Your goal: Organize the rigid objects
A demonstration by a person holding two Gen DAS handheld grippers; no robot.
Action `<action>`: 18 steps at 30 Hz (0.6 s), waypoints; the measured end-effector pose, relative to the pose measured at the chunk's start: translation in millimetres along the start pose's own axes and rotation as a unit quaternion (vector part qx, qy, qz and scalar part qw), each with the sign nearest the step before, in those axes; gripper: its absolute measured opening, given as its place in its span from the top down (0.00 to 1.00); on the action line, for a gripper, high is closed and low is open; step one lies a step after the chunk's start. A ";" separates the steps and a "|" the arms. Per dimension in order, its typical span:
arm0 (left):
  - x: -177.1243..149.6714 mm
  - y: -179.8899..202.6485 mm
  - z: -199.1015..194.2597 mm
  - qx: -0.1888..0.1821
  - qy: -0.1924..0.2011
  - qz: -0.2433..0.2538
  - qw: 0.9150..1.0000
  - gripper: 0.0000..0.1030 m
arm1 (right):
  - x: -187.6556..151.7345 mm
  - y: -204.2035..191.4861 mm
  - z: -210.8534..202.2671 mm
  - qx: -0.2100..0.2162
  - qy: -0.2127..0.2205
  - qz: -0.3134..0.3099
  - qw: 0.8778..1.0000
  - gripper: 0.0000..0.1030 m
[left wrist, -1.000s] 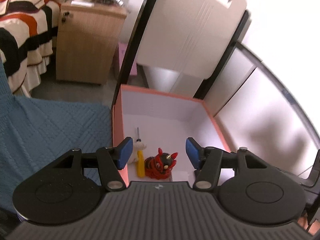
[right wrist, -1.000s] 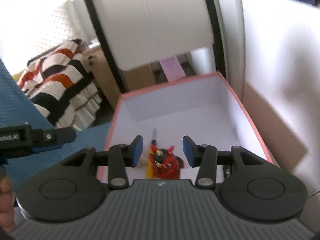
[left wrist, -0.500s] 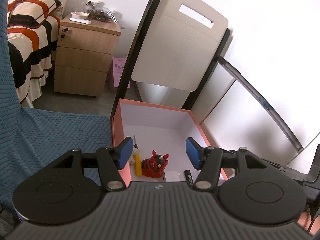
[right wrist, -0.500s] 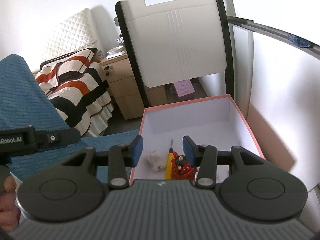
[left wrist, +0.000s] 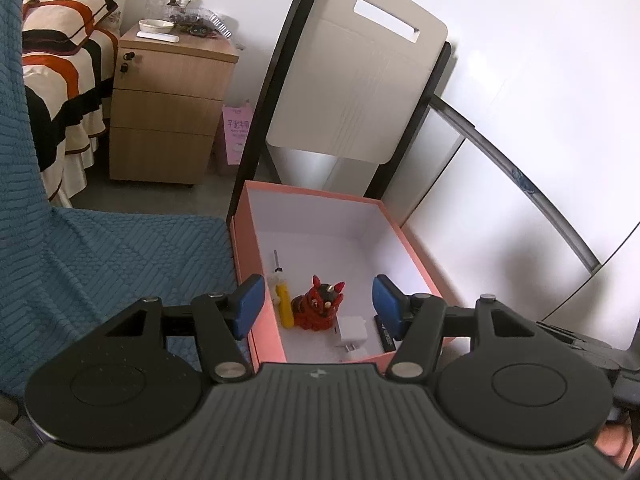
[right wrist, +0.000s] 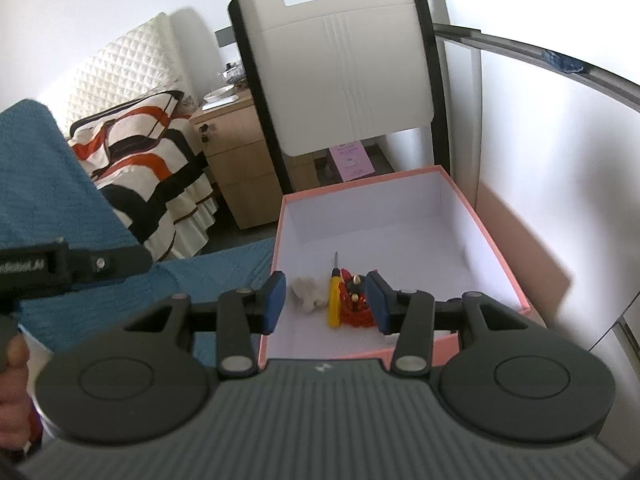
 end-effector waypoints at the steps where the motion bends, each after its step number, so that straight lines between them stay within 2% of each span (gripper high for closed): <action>1: -2.1 0.3 0.4 0.000 -0.003 0.002 1.000 0.36 | -1.9 1.2 -1.5 -0.001 -0.001 -0.001 1.000 0.54; 4: -8.6 -0.6 2.6 0.004 -0.013 0.003 1.000 0.36 | -7.2 5.3 -2.5 -0.013 -0.007 -0.001 1.000 0.54; 6: -12.7 0.3 2.3 0.002 -0.014 0.006 1.000 0.25 | -9.6 7.8 -3.3 -0.024 -0.009 0.000 1.000 0.52; 8: -15.2 0.6 1.3 0.008 -0.011 0.010 1.000 0.18 | -12.1 8.8 -4.8 -0.025 -0.010 0.005 1.000 0.37; 10: -17.0 1.0 -0.7 0.015 -0.007 0.017 1.000 0.11 | -14.4 10.7 -7.1 -0.029 -0.007 0.009 1.000 0.09; 12: -19.5 1.5 -2.2 0.023 -0.008 0.025 0.999 0.05 | -16.5 11.8 -8.2 -0.031 -0.007 0.014 0.999 0.00; 18: -26.6 -1.6 -7.5 0.046 -0.016 0.022 0.999 0.01 | -20.7 8.6 -12.6 -0.036 -0.014 0.010 0.999 0.00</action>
Point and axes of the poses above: each gripper's, at about its wrist camera, not at the fingertips, and z roughly the way its jaws point, y to its right, x to its top, the point moved 6 cm from there along z, roughly the way its jaws point, and after that the axes turned 8 degrees about z, right-handed, at the moved point
